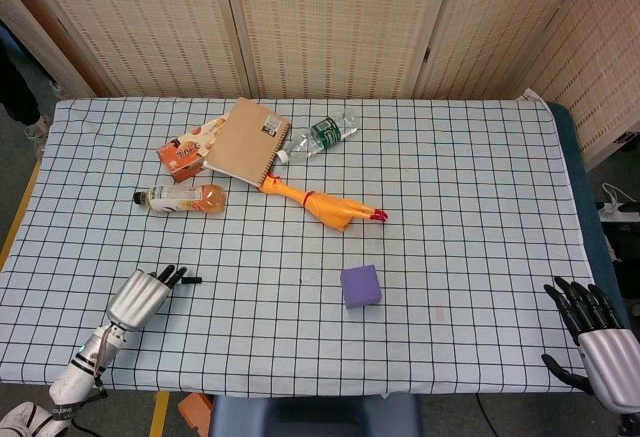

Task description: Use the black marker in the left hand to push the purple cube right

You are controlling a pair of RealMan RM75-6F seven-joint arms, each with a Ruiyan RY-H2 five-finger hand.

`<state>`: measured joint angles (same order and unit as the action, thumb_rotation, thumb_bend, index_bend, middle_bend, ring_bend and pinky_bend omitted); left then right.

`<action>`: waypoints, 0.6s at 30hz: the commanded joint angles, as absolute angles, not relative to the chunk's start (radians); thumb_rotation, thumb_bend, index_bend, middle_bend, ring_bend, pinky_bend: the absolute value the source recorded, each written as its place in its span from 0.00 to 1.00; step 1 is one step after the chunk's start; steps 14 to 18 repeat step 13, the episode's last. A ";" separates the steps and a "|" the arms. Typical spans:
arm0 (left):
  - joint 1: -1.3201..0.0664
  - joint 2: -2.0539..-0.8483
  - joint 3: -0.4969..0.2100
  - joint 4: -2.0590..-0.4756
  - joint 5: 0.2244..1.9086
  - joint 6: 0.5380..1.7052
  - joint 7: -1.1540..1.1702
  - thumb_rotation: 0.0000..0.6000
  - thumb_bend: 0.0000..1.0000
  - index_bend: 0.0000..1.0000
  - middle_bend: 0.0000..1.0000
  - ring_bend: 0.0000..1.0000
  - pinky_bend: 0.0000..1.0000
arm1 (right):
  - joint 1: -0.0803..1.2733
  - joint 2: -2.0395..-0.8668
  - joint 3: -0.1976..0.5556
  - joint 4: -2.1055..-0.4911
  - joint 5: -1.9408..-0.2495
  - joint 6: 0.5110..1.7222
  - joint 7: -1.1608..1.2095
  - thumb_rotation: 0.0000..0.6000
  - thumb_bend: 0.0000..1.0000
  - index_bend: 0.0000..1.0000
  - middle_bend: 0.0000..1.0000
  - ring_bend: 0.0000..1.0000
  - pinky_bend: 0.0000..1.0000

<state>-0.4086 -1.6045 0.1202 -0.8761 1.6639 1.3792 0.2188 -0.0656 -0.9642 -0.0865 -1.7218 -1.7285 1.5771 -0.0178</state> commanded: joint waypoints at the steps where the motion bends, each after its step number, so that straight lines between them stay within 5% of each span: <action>1: -0.342 -1.507 0.110 -1.080 1.638 1.464 0.161 1.00 0.44 0.16 0.22 0.50 0.70 | -0.067 -0.963 -0.087 -1.720 -1.733 1.582 -0.013 1.00 0.11 0.00 0.00 0.00 0.00; 3: -0.295 -1.446 0.114 -1.214 1.619 1.513 0.099 1.00 0.41 0.12 0.15 0.22 0.45 | -0.069 -0.962 -0.089 -1.719 -1.737 1.587 -0.010 1.00 0.11 0.00 0.00 0.00 0.00; 6: -0.215 -1.347 0.155 -1.397 1.612 1.585 0.010 1.00 0.38 0.07 0.08 0.03 0.22 | -0.072 -0.960 -0.094 -1.717 -1.748 1.594 -0.004 1.00 0.11 0.00 0.00 0.00 0.00; 10: -0.152 -1.229 0.226 -1.516 1.649 1.624 0.010 1.00 0.35 0.03 0.02 0.00 0.14 | -0.075 -0.956 -0.103 -1.715 -1.766 1.601 0.006 1.00 0.11 0.00 0.00 0.00 0.00; 18: -0.142 -1.173 0.231 -1.582 1.622 1.599 -0.009 1.00 0.35 0.00 0.00 0.00 0.13 | -0.077 -0.954 -0.113 -1.715 -1.785 1.602 0.007 1.00 0.11 0.00 0.00 0.00 0.00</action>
